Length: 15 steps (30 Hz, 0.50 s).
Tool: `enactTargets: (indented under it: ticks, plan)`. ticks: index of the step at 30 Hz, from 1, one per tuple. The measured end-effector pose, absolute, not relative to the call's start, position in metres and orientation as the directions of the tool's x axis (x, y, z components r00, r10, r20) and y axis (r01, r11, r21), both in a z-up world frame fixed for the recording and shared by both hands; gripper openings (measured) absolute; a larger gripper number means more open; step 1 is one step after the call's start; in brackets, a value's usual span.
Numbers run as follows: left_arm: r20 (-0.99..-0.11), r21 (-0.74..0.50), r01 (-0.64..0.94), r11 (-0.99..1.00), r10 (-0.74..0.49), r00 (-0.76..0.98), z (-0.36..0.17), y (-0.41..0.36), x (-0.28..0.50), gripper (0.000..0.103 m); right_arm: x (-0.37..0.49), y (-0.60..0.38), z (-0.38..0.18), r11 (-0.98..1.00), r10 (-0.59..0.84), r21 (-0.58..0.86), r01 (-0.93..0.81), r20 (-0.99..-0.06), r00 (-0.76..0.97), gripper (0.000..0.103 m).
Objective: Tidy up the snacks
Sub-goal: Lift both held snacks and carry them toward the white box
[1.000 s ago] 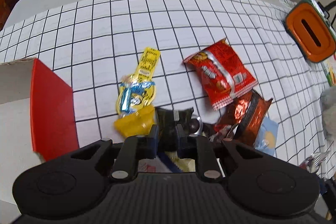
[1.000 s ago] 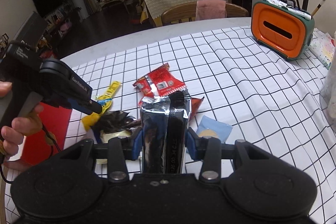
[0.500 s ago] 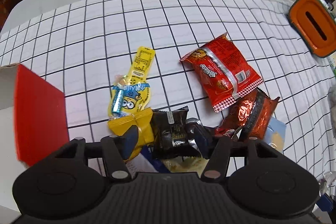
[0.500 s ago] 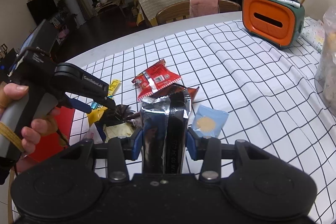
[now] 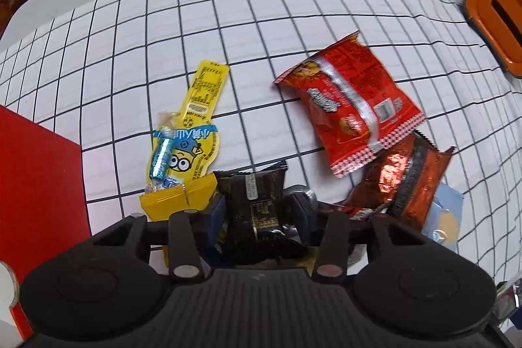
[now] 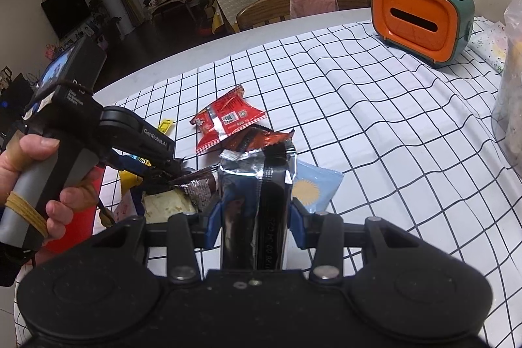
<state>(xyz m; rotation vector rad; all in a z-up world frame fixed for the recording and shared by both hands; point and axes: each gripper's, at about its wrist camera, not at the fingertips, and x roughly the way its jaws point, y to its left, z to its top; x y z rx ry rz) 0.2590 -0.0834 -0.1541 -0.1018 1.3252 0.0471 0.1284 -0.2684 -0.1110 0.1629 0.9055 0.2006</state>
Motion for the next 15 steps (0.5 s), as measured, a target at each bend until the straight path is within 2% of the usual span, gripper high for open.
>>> enactTargets:
  ticks: [1, 2, 9, 15]
  plan:
    - [-0.969, -0.049, -0.099, 0.994, -0.024, 0.245, -0.154, -0.082, 0.259, 0.035, 0.129, -0.269, -0.111, 0.969, 0.242, 0.224, -0.106, -0.763, 0.600, 0.042]
    - [-0.970, -0.049, -0.103, 0.994, -0.023, 0.242, -0.154, -0.080, 0.259, 0.035, 0.130, -0.269, -0.112, 0.968, 0.244, 0.224, -0.109, -0.763, 0.598, 0.042]
    - [-0.965, -0.085, -0.135, 0.987, -0.048, 0.257, -0.145, -0.068, 0.248, 0.030, 0.133, -0.270, -0.111, 0.967, 0.250, 0.225, -0.117, -0.762, 0.597, 0.042]
    - [-0.952, -0.121, -0.130, 0.984, -0.077, 0.297, -0.115, -0.056, 0.226, 0.030, 0.130, -0.266, -0.102, 0.967, 0.252, 0.221, -0.126, -0.751, 0.610, 0.042]
